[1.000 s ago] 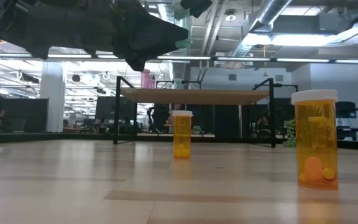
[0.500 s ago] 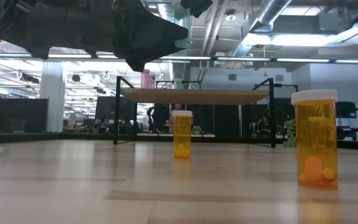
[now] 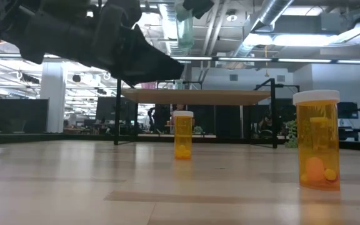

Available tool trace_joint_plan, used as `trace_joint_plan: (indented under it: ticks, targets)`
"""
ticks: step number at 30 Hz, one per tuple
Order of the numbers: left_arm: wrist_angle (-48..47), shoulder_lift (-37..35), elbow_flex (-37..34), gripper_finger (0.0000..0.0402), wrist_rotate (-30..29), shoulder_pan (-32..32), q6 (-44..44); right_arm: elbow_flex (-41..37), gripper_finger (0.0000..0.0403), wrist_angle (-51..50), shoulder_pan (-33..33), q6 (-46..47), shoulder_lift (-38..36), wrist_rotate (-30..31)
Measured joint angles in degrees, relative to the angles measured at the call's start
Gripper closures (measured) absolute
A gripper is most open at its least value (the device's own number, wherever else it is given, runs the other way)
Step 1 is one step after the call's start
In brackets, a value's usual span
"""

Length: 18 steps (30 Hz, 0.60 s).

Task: Pick and place medicine bottles onto shelf by color
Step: Put the green pill bottle on the shelf aligned with the other green pill bottle

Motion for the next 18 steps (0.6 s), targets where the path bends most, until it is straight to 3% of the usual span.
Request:
trace_joint_plan:
  ticks: [18]
  targets:
    - [-5.75, 0.00, 0.00, 0.0180, -1.18, -0.04, -1.03, 0.00, 0.0249, -0.04, -9.59, -0.94, 0.00, -0.71]
